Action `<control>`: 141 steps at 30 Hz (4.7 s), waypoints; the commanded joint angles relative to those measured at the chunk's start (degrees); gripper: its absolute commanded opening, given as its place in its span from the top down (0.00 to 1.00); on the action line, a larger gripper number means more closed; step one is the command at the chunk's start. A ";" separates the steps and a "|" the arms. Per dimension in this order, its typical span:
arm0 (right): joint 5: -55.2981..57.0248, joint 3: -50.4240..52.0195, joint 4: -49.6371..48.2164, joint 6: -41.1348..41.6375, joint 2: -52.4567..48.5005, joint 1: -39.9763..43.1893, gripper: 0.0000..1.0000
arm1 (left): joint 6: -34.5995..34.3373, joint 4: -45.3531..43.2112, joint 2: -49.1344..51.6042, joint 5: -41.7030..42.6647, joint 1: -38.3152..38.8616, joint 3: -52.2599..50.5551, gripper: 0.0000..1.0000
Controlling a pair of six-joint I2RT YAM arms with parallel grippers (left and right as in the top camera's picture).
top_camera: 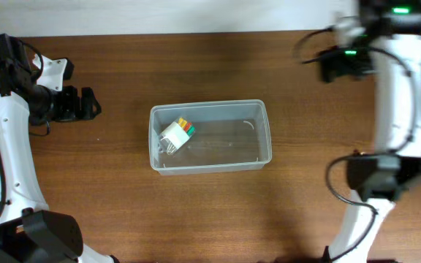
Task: Pack container
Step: 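Carry the blister pack left and lower it into the container, then move the right gripper back right over the orange socket rail, then lower and close the right gripper on the socket rail's end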
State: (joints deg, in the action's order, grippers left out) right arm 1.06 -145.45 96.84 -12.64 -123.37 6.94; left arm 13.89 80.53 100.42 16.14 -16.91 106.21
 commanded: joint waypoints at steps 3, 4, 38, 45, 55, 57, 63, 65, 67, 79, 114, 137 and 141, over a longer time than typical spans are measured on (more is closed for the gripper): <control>-9.35 10.08 -0.31 -4.92 12.68 13.99 0.01 | -0.55 0.00 0.31 1.05 -0.26 1.31 0.01; -10.08 12.02 -0.98 -5.66 13.77 16.26 0.01 | -0.55 -0.04 0.31 1.05 -0.26 1.31 0.01; 1.73 50.05 -18.10 -14.34 15.13 24.04 0.01 | -0.55 -1.03 0.31 1.03 -0.26 1.31 0.01; 3.26 62.29 -24.20 -10.64 15.13 20.76 0.01 | -0.55 -1.03 0.31 1.03 -0.26 1.31 0.01; 2.40 69.66 -34.21 -18.25 15.13 20.92 0.01 | -0.55 -1.03 0.31 1.03 -0.26 1.31 0.01; 2.43 69.66 -36.20 -20.48 15.10 20.92 0.01 | -0.55 -1.03 0.31 1.03 -0.26 1.31 0.01; 2.40 69.70 -39.08 -21.44 14.16 21.62 0.01 | -0.55 -1.03 0.31 1.03 -0.26 1.31 0.01; 2.25 69.70 -39.04 -21.44 13.68 22.27 0.01 | -0.55 -1.03 0.31 1.03 -0.26 1.31 0.01; 2.21 69.70 -38.29 -21.44 13.60 23.08 0.01 | -0.55 -1.03 0.31 1.03 -0.26 1.31 0.01; 2.23 70.14 -35.36 -21.42 13.60 26.10 0.01 | -0.55 -1.03 0.31 1.03 -0.26 1.31 0.01; 2.19 78.60 -47.63 -24.20 12.24 24.83 0.01 | -0.55 -1.03 0.31 1.03 -0.26 1.31 0.01; 2.23 78.62 -46.88 -22.27 12.24 22.08 0.01 | -0.55 -1.03 0.31 1.03 -0.24 1.31 0.01; 2.25 78.62 -46.49 -22.27 12.24 22.08 0.01 | -0.55 -1.01 0.31 1.03 -0.26 1.31 0.01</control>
State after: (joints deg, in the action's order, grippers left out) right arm 2.59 -67.64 50.19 -35.77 -109.82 28.73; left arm 13.91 79.64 100.42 16.32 -16.91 106.30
